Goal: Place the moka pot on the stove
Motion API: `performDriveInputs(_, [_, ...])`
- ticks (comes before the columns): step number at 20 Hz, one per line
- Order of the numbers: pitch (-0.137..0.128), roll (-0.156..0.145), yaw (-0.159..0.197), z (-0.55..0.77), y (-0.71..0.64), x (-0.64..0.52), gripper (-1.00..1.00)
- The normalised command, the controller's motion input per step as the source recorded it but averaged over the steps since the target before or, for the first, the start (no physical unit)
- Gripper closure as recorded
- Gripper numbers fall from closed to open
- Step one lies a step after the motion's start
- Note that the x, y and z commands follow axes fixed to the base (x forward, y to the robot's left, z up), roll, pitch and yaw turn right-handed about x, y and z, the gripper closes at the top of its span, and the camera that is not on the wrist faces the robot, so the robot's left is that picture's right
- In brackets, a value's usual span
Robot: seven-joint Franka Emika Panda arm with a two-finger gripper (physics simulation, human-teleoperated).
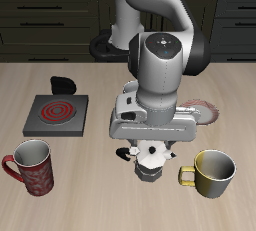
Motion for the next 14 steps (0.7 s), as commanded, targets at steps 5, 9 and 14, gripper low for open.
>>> performDriveInputs(5, [-0.034,-0.024,0.000,0.19,-0.13,-0.14,1.00])
performDriveInputs(9, [-0.064,-0.003,0.030,0.25,-0.15,-0.32,1.00])
performDriveInputs(14, [-0.051,-0.001,-0.013,0.27,-0.13,-0.36,1.00])
